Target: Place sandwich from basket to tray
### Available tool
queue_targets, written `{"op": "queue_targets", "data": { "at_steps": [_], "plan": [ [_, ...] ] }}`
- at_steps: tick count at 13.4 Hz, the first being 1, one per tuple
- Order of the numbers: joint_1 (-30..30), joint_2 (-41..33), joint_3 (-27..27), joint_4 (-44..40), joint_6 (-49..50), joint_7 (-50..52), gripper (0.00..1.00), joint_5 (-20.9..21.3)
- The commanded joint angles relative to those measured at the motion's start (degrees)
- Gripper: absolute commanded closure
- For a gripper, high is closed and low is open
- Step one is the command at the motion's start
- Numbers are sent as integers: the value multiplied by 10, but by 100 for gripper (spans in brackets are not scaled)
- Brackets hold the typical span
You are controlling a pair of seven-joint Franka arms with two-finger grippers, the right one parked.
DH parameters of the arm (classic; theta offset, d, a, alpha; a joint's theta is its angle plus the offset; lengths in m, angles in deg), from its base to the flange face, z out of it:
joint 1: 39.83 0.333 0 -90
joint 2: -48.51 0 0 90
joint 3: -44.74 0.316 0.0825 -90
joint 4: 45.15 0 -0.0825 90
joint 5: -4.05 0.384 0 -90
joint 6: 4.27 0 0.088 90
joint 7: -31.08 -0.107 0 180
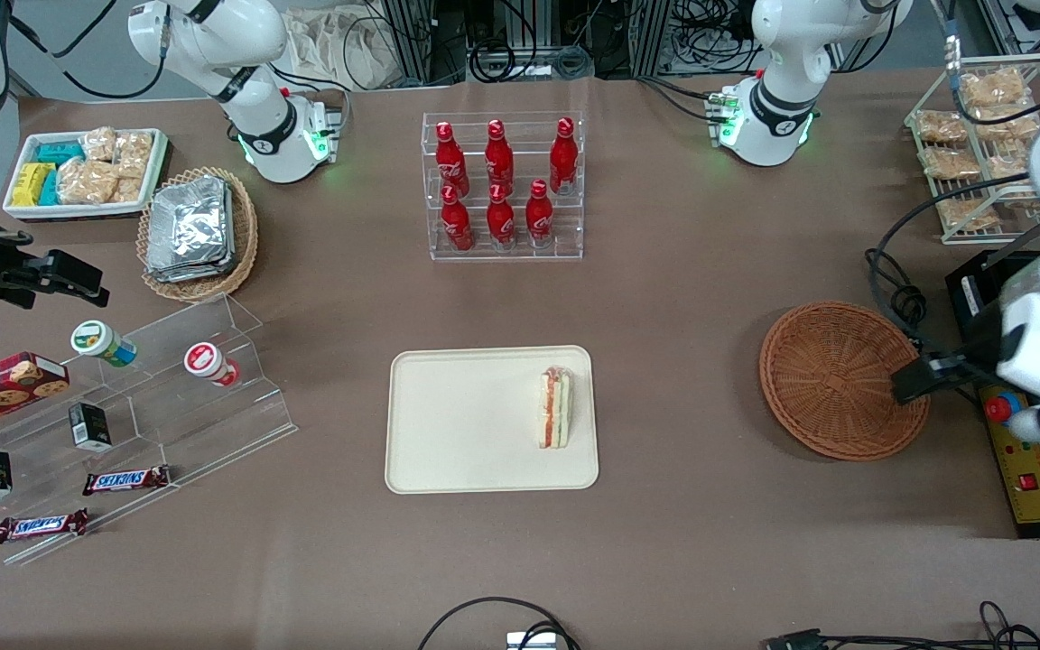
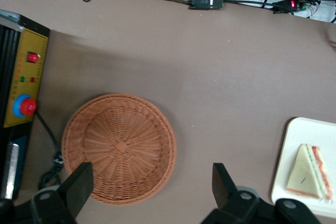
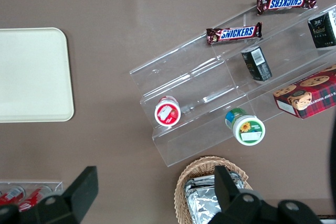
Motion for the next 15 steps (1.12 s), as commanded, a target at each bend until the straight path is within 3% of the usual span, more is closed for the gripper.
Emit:
{"op": "queue_targets", "data": {
  "at_steps": [1,6,10,15],
  "plan": [
    [-9,-72,44,72,-2,-71,0,-28],
    [-10,-161,66,159,13,-127,0,-46],
    [-14,-191,86,159,61,-194,0,-47],
    [-13,-189,85,159,77,-199,0,-48]
  ]
}}
